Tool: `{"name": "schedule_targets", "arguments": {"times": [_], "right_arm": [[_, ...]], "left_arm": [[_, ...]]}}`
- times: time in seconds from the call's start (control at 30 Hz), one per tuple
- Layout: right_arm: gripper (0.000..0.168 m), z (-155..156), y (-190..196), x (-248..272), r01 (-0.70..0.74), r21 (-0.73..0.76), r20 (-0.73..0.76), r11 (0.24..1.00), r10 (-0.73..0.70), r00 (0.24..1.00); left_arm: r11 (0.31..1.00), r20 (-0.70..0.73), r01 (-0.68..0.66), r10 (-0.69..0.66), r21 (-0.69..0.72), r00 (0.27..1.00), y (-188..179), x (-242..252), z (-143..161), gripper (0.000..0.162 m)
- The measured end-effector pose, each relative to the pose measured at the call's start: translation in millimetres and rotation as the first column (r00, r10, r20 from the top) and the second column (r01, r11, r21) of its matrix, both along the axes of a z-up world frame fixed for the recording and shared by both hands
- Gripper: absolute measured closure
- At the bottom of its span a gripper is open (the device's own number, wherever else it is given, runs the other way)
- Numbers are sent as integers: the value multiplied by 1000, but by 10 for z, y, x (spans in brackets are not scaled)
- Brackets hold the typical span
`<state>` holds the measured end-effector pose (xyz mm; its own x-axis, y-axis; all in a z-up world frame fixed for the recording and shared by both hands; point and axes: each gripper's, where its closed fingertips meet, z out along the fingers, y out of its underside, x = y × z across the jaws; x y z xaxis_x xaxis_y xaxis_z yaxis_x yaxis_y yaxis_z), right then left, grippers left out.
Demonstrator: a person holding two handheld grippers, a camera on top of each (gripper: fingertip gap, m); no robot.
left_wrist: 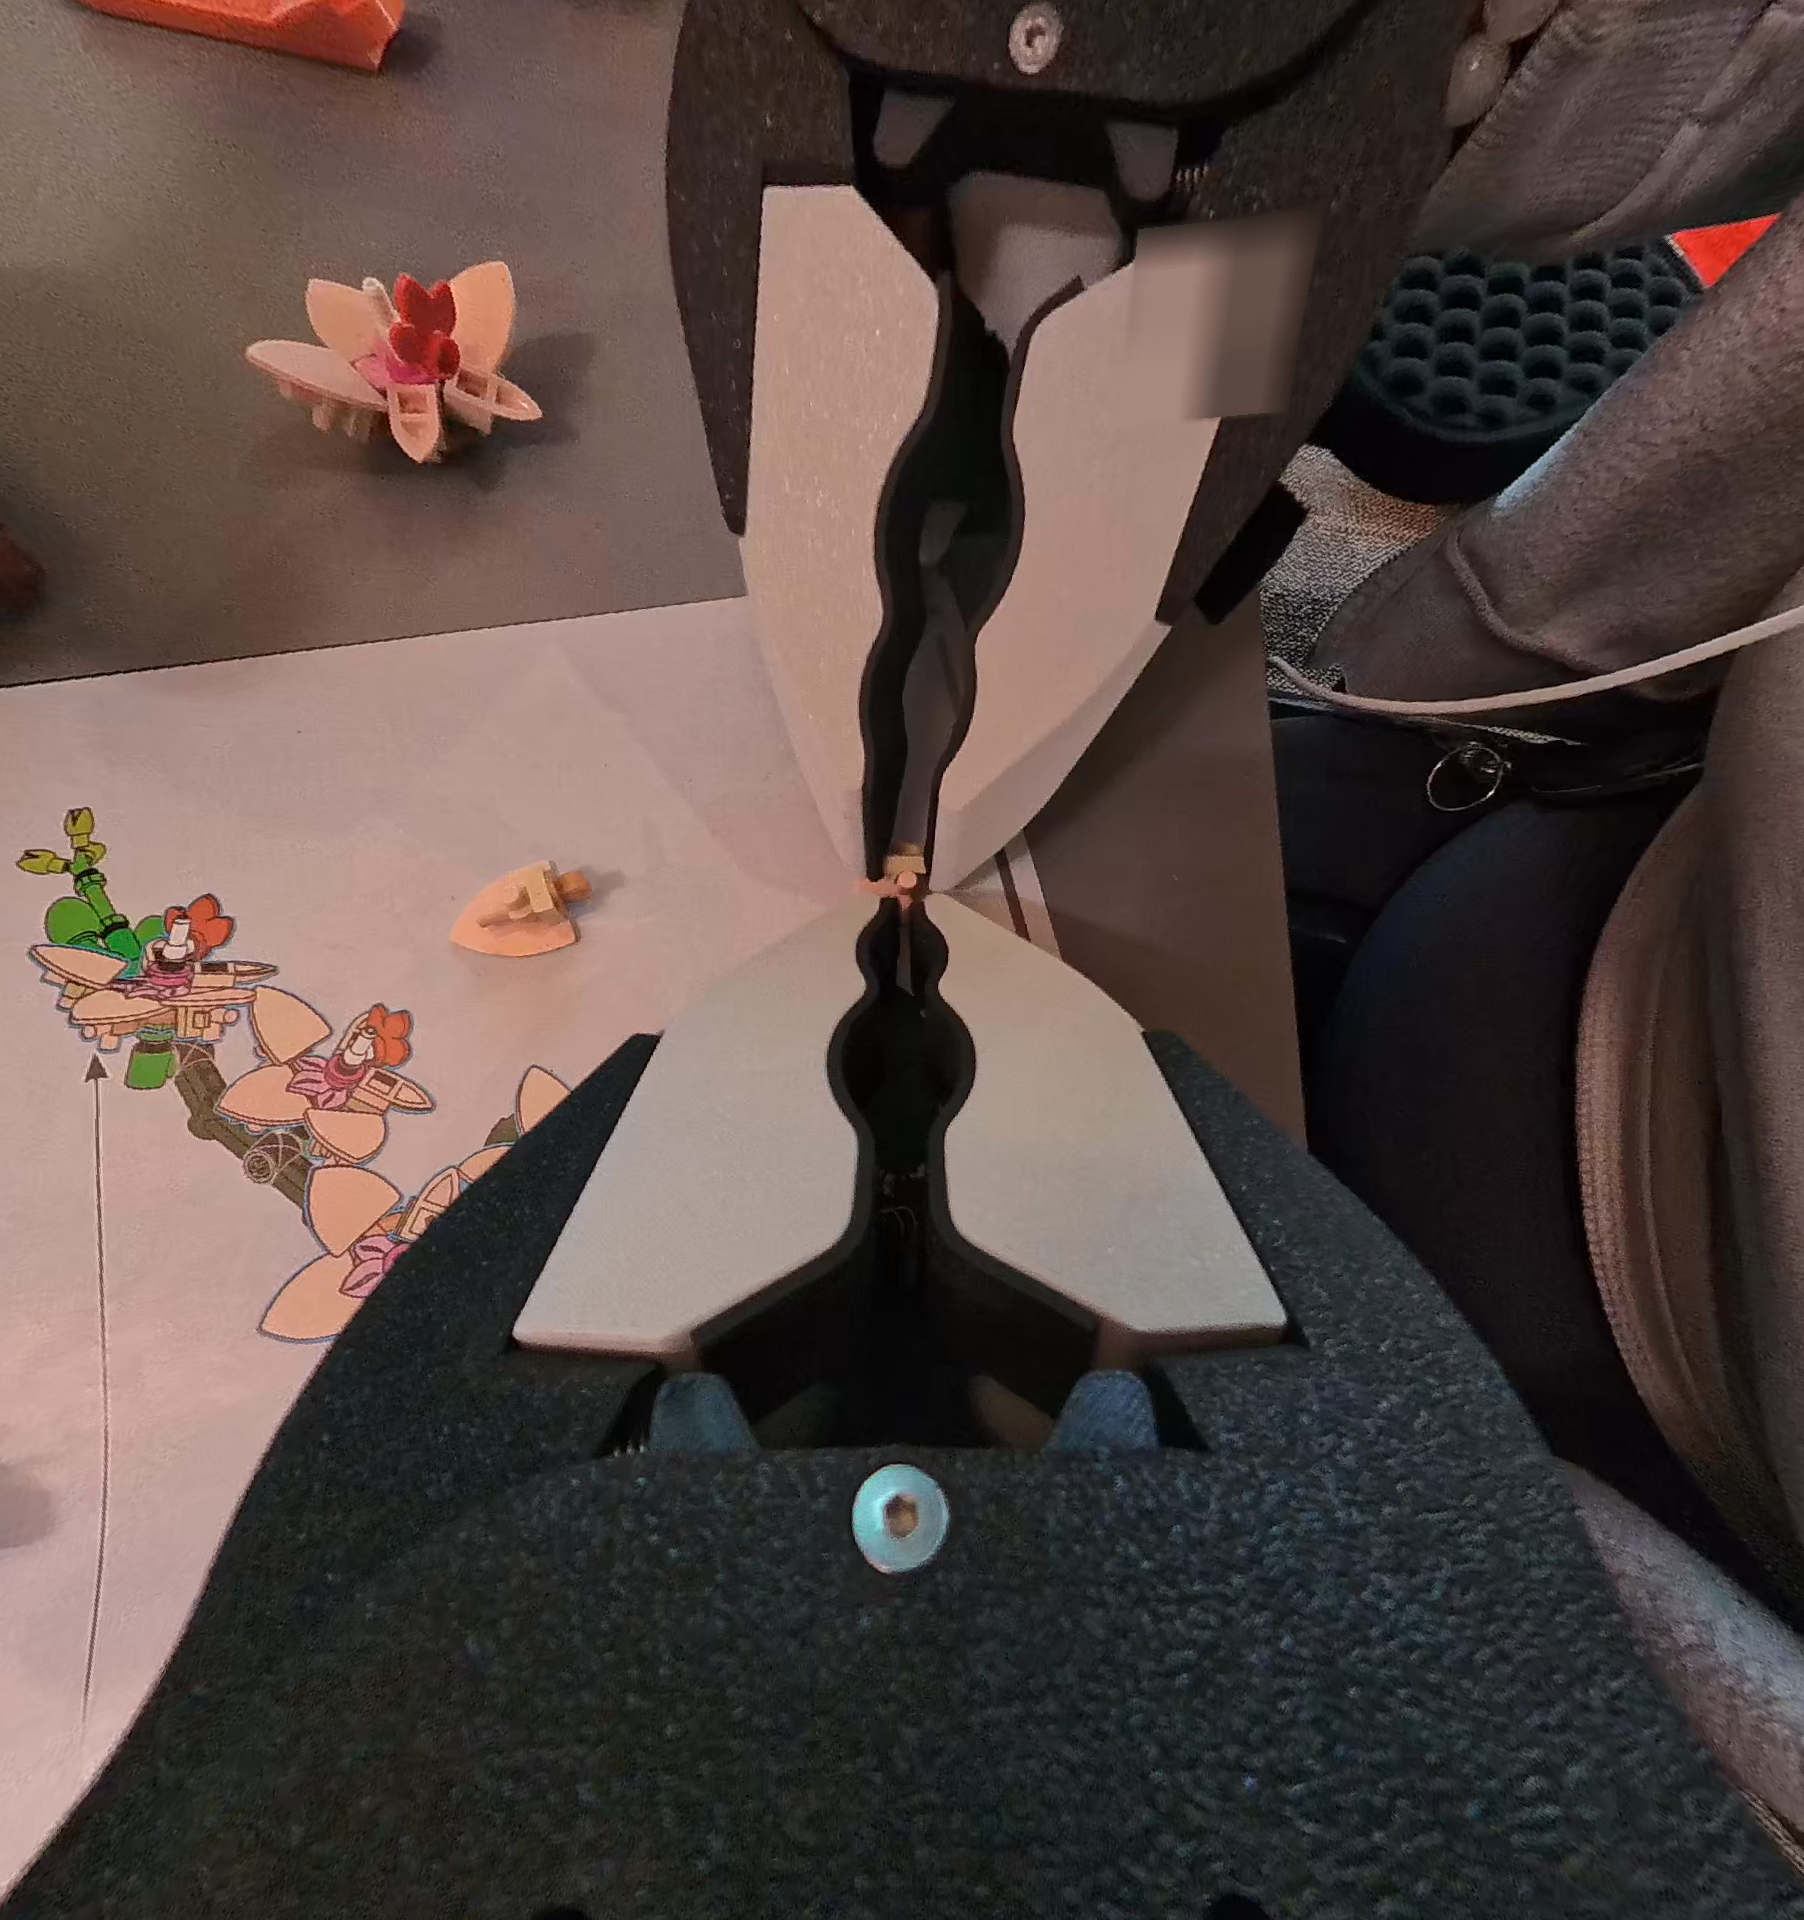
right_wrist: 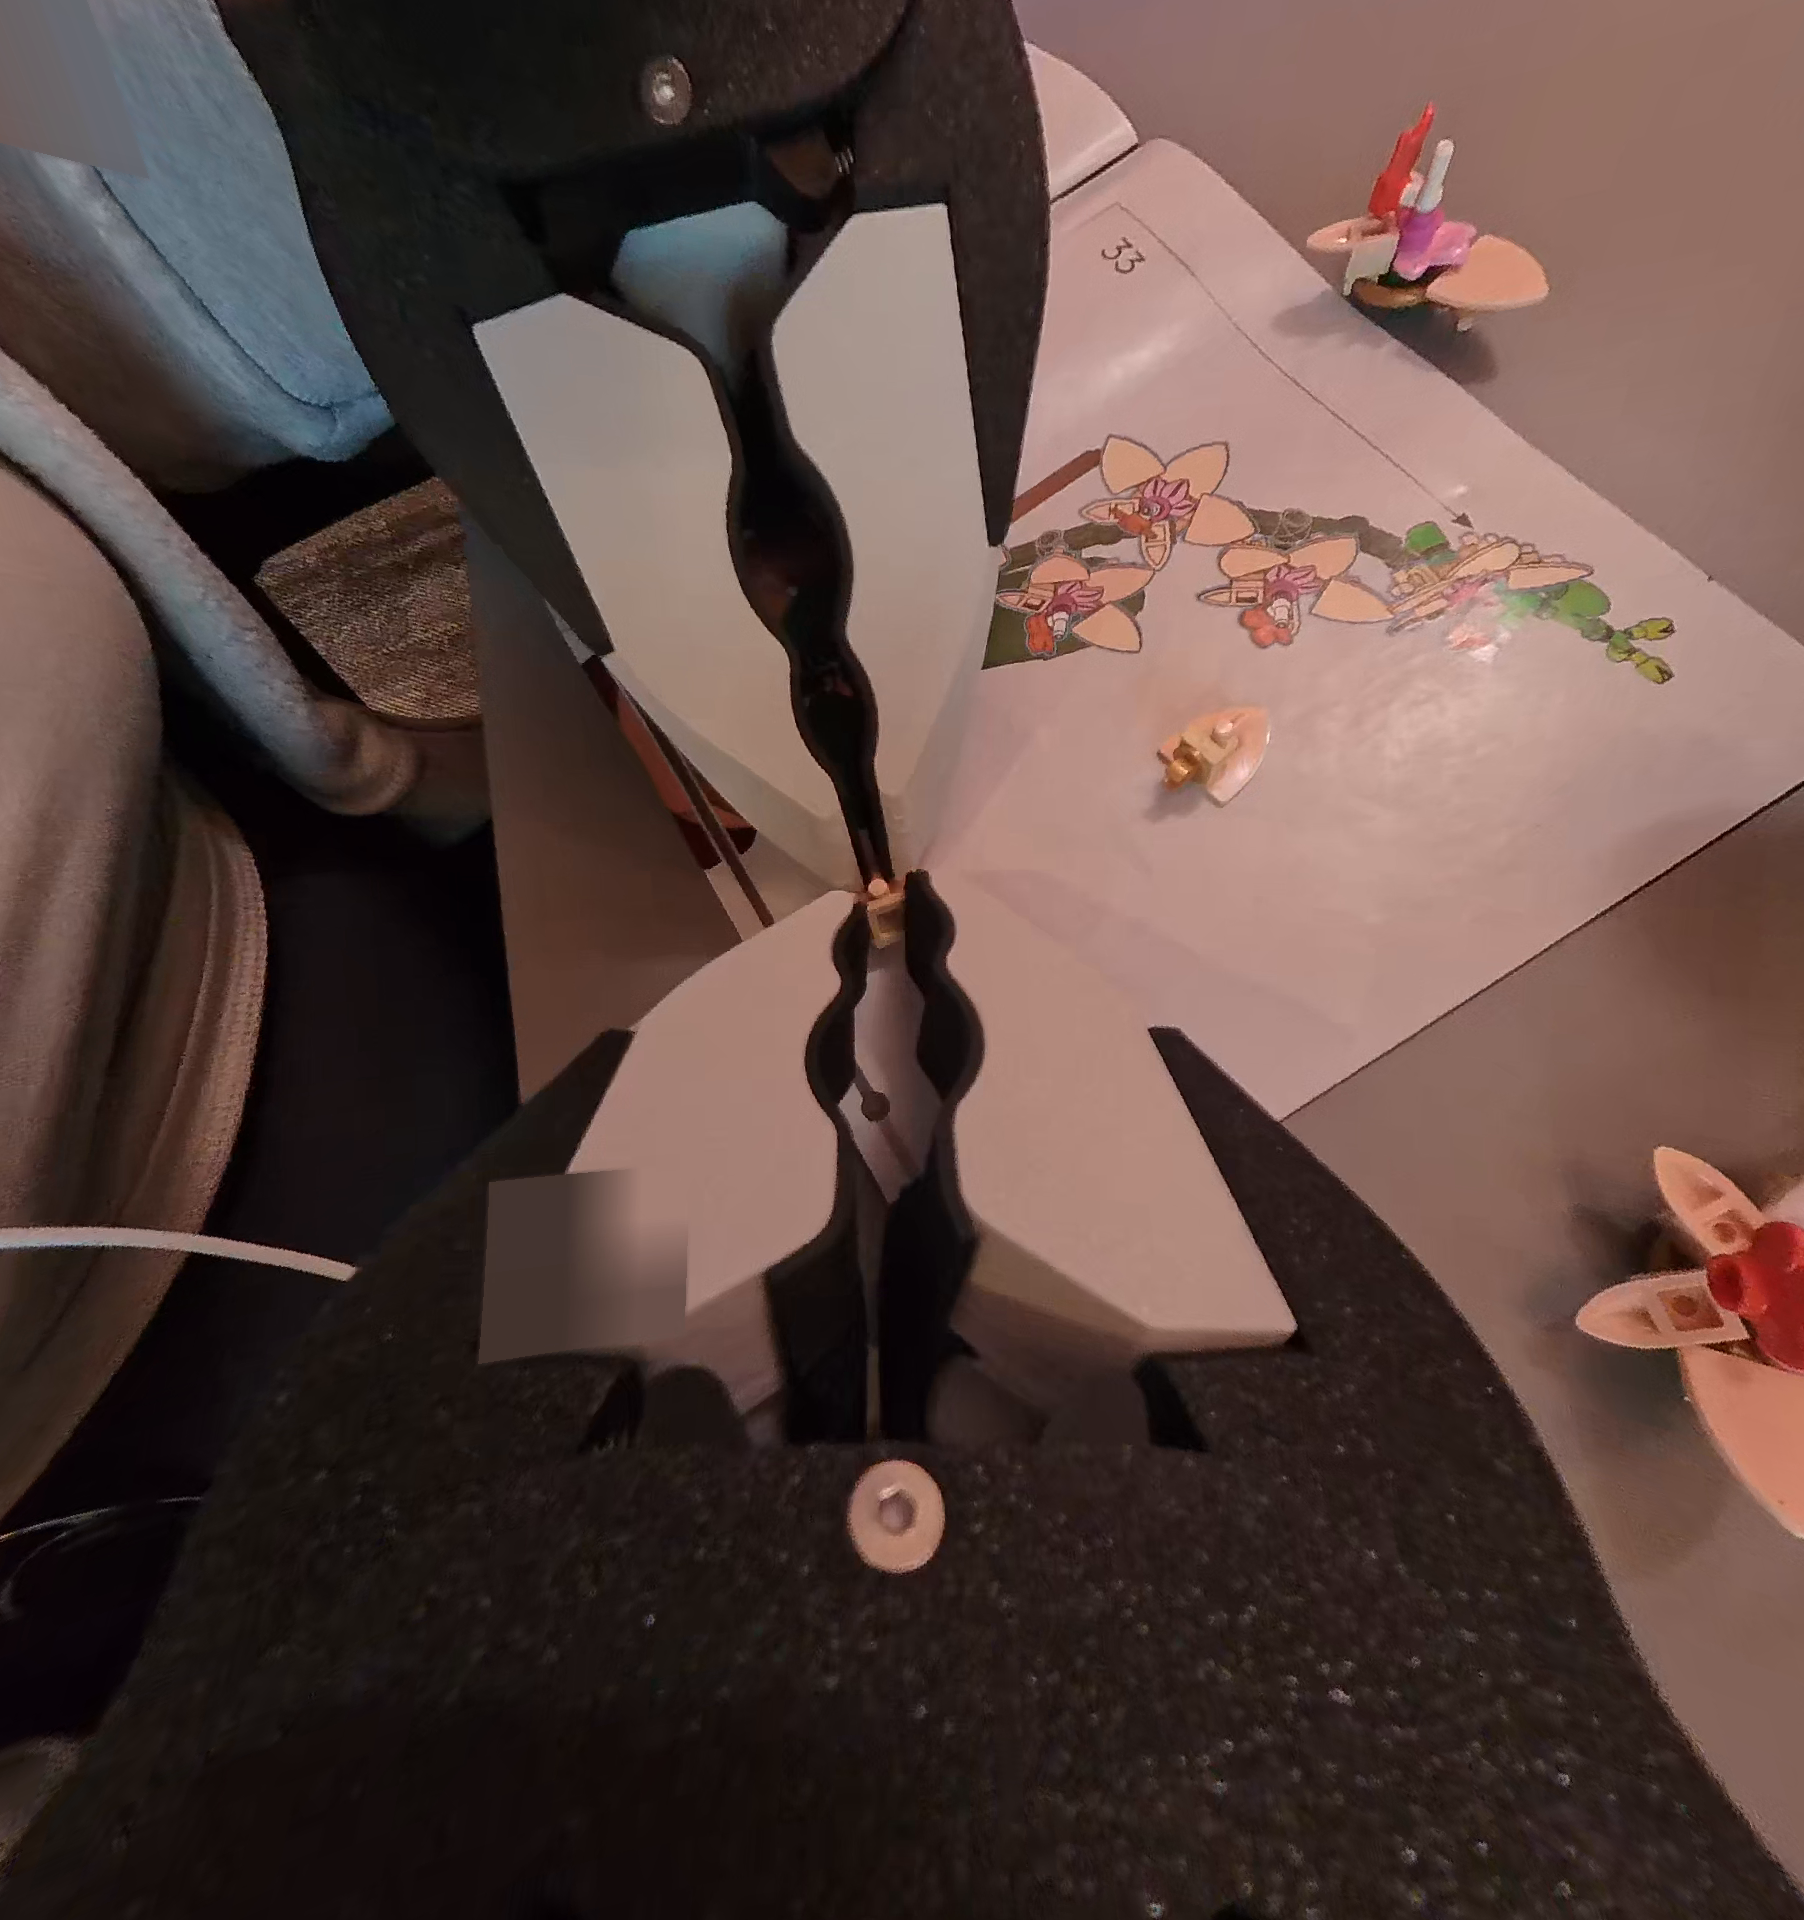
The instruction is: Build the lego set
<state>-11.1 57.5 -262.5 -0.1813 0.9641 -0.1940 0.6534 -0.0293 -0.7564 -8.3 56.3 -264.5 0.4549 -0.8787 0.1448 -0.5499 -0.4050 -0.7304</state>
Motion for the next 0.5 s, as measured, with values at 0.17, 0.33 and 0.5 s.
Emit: {"name": "schedule_targets", "arguments": {"times": [0.17, 0.33, 0.5], "right_arm": [[161, -26, 14, 52, 3, 7, 25, 1000, -3, 1000], [158, -37, 26, 77, -6, 19, 70, 1000, 4, 998], [152, -32, 44, 97, -13, 31, 91, 999, 10, 996]], "left_arm": [[1000, 5, -1, 1, -8, 1000, 0, 0, 0, 160], [1000, 10, 0, 0, -17, 1000, 0, 1, 1, 160], [1000, 9, 0, 0, -16, 1000, 0, 1, 1, 160]]}}
